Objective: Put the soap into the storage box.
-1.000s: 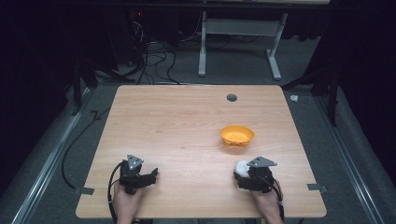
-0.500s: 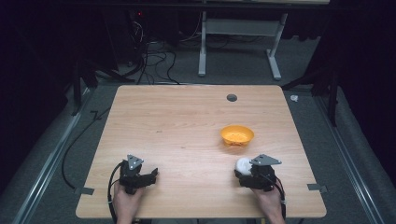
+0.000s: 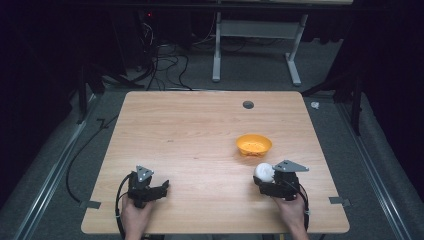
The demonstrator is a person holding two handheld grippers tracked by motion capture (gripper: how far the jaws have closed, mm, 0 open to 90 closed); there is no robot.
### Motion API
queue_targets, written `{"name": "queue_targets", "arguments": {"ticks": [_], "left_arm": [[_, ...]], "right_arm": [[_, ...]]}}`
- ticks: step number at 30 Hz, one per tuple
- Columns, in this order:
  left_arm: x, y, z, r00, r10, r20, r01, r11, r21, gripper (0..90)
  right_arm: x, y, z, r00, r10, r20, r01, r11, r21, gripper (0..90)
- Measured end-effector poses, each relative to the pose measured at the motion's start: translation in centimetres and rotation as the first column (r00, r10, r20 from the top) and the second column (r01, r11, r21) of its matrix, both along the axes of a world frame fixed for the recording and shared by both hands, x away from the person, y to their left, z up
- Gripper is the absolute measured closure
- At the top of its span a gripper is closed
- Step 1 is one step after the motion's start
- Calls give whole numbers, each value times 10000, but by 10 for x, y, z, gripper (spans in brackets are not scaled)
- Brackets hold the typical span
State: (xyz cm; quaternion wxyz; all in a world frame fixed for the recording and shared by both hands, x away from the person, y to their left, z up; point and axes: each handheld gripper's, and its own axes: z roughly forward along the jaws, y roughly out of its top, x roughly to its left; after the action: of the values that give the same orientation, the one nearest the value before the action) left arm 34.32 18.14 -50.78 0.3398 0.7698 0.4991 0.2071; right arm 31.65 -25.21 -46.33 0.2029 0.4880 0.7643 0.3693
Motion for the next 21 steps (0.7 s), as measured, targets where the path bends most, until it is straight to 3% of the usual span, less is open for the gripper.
{"name": "queue_targets", "arguments": {"ticks": [21], "left_arm": [[0, 0, 0, 10000, -2, -1, 2, 10000, -3, 166]], "right_arm": [[22, -1, 29, 9992, 199, 343, -207, 9995, 249, 248]]}}
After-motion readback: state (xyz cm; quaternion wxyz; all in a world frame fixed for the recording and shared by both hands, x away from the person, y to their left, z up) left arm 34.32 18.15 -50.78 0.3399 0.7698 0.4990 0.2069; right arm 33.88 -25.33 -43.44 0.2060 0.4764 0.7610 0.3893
